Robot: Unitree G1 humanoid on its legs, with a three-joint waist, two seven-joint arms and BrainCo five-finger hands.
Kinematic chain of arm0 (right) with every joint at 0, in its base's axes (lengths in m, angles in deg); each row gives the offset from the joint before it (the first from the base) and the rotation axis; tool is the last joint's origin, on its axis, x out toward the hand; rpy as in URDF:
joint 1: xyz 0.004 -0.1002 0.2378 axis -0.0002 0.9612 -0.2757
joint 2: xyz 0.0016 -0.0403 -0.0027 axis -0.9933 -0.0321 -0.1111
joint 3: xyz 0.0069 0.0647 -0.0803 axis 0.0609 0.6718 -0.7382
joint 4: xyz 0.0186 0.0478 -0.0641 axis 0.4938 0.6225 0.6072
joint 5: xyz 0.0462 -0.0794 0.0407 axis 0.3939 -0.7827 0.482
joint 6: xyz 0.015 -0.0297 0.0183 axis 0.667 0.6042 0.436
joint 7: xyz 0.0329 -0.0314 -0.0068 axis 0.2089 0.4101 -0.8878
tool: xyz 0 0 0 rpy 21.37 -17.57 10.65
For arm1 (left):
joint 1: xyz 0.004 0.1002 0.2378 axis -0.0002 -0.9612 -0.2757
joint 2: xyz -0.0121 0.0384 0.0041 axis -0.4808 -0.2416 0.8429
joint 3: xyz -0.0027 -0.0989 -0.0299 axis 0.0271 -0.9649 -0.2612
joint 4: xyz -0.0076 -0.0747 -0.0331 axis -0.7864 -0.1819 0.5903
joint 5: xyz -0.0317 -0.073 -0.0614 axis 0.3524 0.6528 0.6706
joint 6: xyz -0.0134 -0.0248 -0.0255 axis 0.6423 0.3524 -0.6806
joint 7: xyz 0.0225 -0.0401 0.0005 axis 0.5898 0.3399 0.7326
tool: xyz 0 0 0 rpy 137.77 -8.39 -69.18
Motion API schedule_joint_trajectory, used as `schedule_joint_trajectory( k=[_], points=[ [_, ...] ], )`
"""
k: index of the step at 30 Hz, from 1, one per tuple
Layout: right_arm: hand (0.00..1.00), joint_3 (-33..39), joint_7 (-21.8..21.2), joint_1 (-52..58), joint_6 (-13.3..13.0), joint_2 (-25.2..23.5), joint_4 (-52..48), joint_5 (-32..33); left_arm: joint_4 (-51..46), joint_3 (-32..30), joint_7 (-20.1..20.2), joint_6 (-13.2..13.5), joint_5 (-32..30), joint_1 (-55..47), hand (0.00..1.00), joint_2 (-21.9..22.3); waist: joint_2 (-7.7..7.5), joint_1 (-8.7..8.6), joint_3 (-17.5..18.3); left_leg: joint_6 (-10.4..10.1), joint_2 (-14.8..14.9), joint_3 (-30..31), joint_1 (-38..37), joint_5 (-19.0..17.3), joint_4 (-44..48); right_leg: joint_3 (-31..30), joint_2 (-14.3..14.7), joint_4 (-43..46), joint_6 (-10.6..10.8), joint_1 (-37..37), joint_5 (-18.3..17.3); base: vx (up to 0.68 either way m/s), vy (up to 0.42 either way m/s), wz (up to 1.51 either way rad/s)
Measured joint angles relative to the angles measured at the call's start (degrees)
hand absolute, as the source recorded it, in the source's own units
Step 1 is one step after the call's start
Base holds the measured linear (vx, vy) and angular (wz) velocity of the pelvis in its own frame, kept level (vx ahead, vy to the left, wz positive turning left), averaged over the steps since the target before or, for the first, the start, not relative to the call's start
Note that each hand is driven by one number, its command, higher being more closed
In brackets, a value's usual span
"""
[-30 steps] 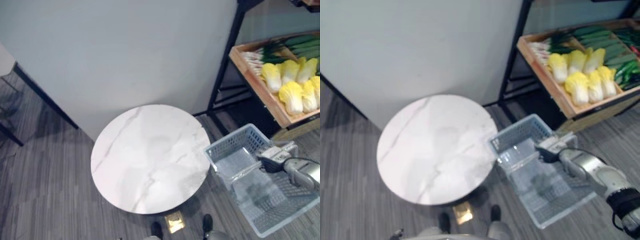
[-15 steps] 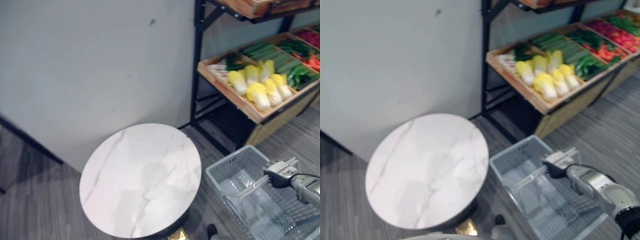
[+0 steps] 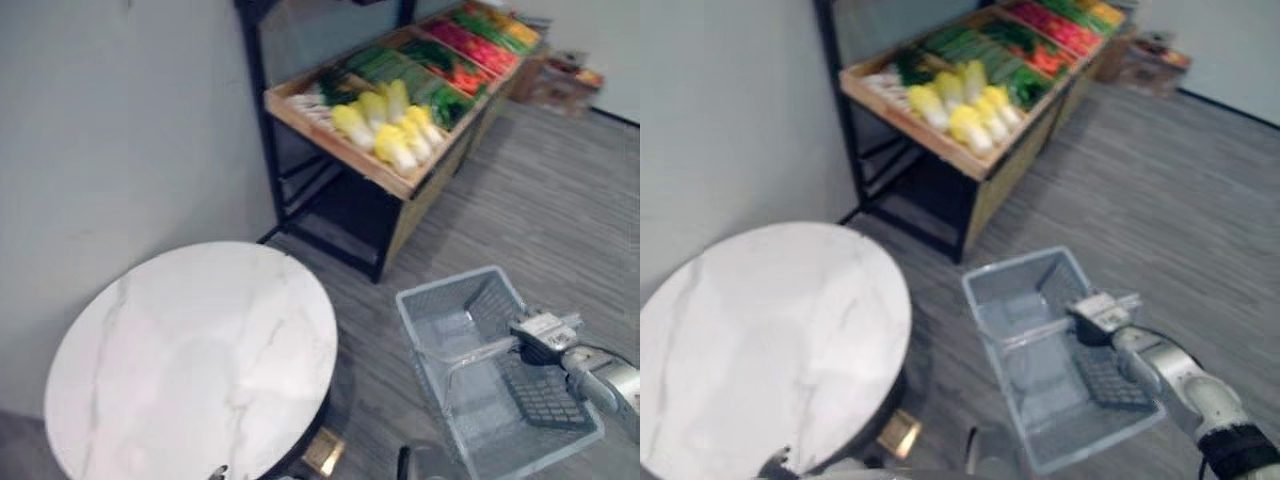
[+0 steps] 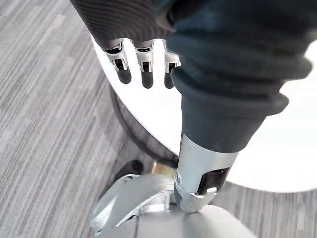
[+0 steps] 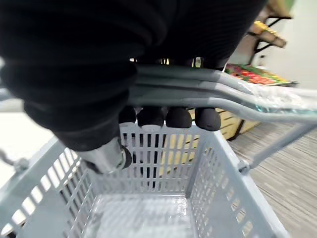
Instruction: Pick vegetable in the basket
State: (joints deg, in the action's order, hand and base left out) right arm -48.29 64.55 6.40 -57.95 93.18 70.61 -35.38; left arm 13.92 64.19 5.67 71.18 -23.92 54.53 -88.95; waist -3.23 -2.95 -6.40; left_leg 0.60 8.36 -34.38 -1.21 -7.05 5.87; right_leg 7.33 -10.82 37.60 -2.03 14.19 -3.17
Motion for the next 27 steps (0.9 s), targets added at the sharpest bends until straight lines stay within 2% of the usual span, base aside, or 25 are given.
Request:
schedule_joint_trajectory(
  k=[2,3,4,5,6,10,11,12,13,14,15,16,17,18,21,24,27],
  points=[
    [1.00,-0.4,0.0,0.1,-0.4,-1.4,0.6,-0.3,-0.1,0.1,-0.4,0.2,-0.1,0.2,0.00,-0.7,-1.46,-0.03,0.6,0.2,-0.8,-4.5,0.2,0.1,0.9,-0.2,-4.0,5.5,2.1,-1.0,-1.6,-0.09,-0.061,-1.32],
    [1.00,-0.7,-0.1,0.0,-0.3,-2.4,0.7,-0.5,0.0,0.1,-0.5,0.2,-0.1,0.2,0.00,-1.1,-2.01,0.52,1.3,0.2,0.2,-7.4,1.5,0.1,2.4,-0.1,-5.6,1.4,3.9,-3.4,-0.5,-0.05,-0.105,-1.34],
    [1.00,-0.7,-0.1,-0.1,-0.3,-2.8,0.4,-0.6,0.0,0.1,-0.5,0.3,-0.1,0.3,0.00,-1.2,-1.92,0.85,1.4,0.2,1.0,-8.4,2.4,0.1,3.4,0.1,-5.7,-2.6,6.0,-4.6,-0.8,-0.08,-0.172,-1.23],
    [1.00,-1.0,-0.1,-0.6,-0.3,-3.1,-0.1,-0.6,-0.2,0.1,-0.6,0.4,-0.1,0.6,0.00,-1.4,-2.14,1.34,1.6,0.2,2.4,-10.0,3.7,0.1,4.8,0.9,-4.7,-9.6,8.8,-6.1,-2.0,-0.14,-0.343,-1.47],
    [1.00,-1.3,-0.1,-1.6,-0.4,-3.1,-0.2,-1.3,0.1,0.1,-0.6,0.4,-0.1,1.4,0.00,-1.5,-1.03,1.97,1.5,0.0,5.5,-13.0,5.7,0.3,7.4,3.4,-2.4,-21.1,9.7,-8.9,-2.7,-0.16,-0.403,-1.41],
    [1.00,-1.5,0.0,-0.4,-0.3,-3.0,-0.3,-1.3,1.0,0.1,-0.7,0.3,-0.3,2.1,0.00,-0.7,1.02,1.17,1.2,-0.4,10.5,-14.9,5.9,0.5,12.5,3.7,1.4,-33.0,9.6,-13.9,-2.6,-0.10,-0.286,-0.70],
    [1.00,-1.3,0.0,1.3,-0.2,-3.0,-0.5,-1.3,1.0,0.1,-0.7,0.3,-0.4,2.2,0.00,-0.6,2.98,0.36,1.5,-0.6,12.8,-13.6,6.0,0.6,14.8,5.0,3.3,-35.9,8.7,-16.5,-2.0,-0.05,-0.228,-0.01],
    [1.00,-1.3,0.0,2.1,-0.1,-3.0,-0.7,-1.3,1.0,0.1,-0.8,0.3,-0.7,2.1,0.00,-0.5,2.90,-0.17,1.2,-1.1,13.9,-13.1,5.9,0.9,15.7,5.3,4.2,-36.9,8.2,-17.5,-1.6,-0.09,-0.310,-0.04],
    [1.00,-1.0,0.0,3.5,0.1,-2.8,-1.5,-1.4,1.0,0.1,-1.1,0.3,-1.8,2.1,0.00,-0.4,4.00,-0.28,1.0,-2.7,16.0,-11.9,5.4,1.9,17.7,4.9,6.0,-37.7,7.5,-18.8,-1.2,-0.10,-0.233,-0.16],
    [1.00,-1.0,0.0,3.8,0.2,-2.7,-1.9,-1.7,1.0,0.1,-1.4,0.3,-2.0,2.1,0.00,-0.3,4.32,-0.17,0.9,-3.2,16.6,-11.2,5.1,2.5,18.3,4.3,6.5,-37.7,7.5,-18.9,-1.2,-0.14,-0.242,-0.42],
    [1.00,-1.0,0.0,3.8,0.2,-2.7,-2.1,-1.9,0.8,0.1,-1.8,0.3,-2.0,1.8,0.00,-0.3,4.37,0.06,0.8,-3.5,16.7,-6.9,5.1,4.2,19.3,2.4,6.9,-37.6,7.0,-19.4,-1.2,-0.13,-0.150,-0.63],
    [1.00,-1.0,0.3,3.6,0.5,-2.7,-2.1,-1.8,0.8,0.1,-1.9,0.4,-2.0,1.1,0.00,-0.2,4.17,0.62,0.6,-3.5,15.2,0.4,5.4,5.9,20.2,0.0,6.6,-37.1,6.6,-19.5,-1.4,-0.12,-0.127,-0.73],
    [1.00,-1.0,0.6,3.5,0.5,-2.7,-2.1,-1.8,0.6,0.2,-1.9,0.6,-1.9,0.4,0.00,0.0,4.04,1.06,0.6,-3.9,13.7,5.2,5.8,5.8,20.3,-1.4,6.3,-36.8,6.4,-19.4,-1.6,-0.09,-0.057,-0.95],
    [1.00,-1.0,1.6,3.2,0.5,-2.7,-2.2,-1.7,0.6,0.2,-1.9,0.9,-1.9,-0.5,0.00,0.9,4.04,1.51,0.6,-4.7,9.8,14.0,5.8,4.7,20.1,-3.8,5.7,-36.5,6.2,-18.8,-1.7,-0.06,0.003,-0.85],
    [1.00,-1.5,2.0,2.9,0.5,-2.7,-2.1,-1.5,0.6,0.2,-2.5,0.9,-1.9,-1.8,0.00,1.9,3.74,1.56,0.2,-6.1,4.5,23.9,3.3,2.2,15.6,-8.1,5.7,-36.4,6.3,-16.9,-0.9,-0.04,0.064,-0.77],
    [1.00,-1.6,2.0,2.9,0.4,-2.7,-2.1,-1.2,0.5,0.1,-2.5,1.6,-1.8,-1.7,0.00,1.6,2.81,1.61,-0.8,-6.5,3.1,24.6,3.0,1.9,14.7,-9.2,4.9,-37.6,7.4,-16.4,1.3,-0.04,0.075,-0.36],
    [1.00,-1.6,2.0,1.7,0.4,-2.6,-1.6,-1.2,0.5,0.0,-2.5,2.0,-1.4,-1.2,0.00,1.7,3.10,1.53,-1.1,-7.4,2.4,25.8,3.1,-0.1,10.3,-10.1,4.9,-39.7,8.2,-14.1,4.0,-0.04,0.120,-0.15]
  ],
)
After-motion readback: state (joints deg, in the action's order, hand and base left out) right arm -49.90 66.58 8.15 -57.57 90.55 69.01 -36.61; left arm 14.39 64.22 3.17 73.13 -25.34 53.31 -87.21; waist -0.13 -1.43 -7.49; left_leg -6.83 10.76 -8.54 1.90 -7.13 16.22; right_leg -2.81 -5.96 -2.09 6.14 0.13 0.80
